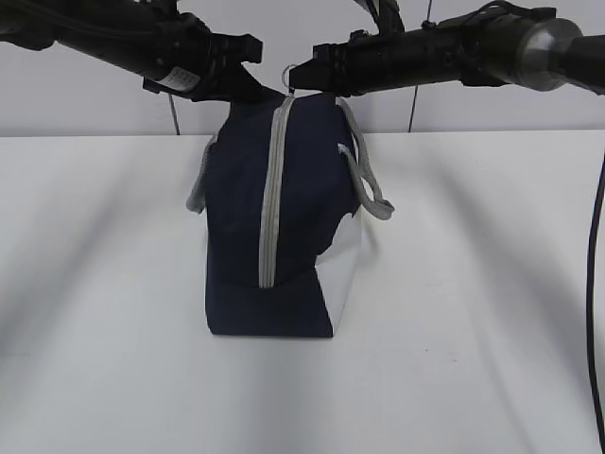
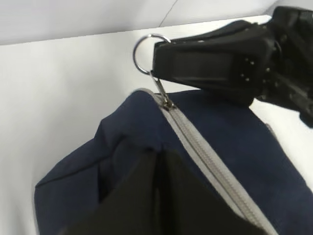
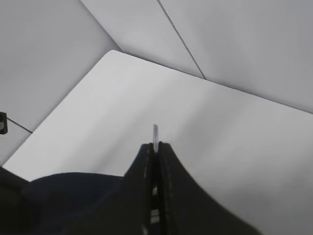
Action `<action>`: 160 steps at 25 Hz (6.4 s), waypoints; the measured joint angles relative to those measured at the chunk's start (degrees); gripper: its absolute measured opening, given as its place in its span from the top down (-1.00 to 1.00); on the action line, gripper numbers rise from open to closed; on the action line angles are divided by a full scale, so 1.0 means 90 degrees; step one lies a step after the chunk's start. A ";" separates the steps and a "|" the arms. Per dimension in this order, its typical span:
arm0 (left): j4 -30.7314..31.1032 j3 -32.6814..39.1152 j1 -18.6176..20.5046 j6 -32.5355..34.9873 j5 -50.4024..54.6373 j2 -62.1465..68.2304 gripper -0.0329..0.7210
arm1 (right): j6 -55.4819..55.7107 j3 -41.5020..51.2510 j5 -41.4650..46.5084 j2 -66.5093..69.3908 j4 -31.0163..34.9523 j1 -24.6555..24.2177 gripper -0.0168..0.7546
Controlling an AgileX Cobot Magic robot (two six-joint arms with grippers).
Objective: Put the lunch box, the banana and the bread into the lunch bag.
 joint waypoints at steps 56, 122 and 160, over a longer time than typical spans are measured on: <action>-0.0881 0.0000 0.0000 0.2511 0.0871 -0.0236 0.88 | 0.0090 -0.0102 -0.0054 0.0765 0.0213 -0.0205 1.00; 0.3731 0.4989 0.0987 -0.2297 0.2198 -0.9113 -0.04 | -0.1528 0.7192 0.3568 -0.7517 -0.0243 0.1443 -0.09; 0.3950 0.6400 0.0987 -0.2632 0.2439 -1.0764 -0.04 | -0.9440 0.8983 0.6842 -0.8119 0.7562 0.1643 -0.05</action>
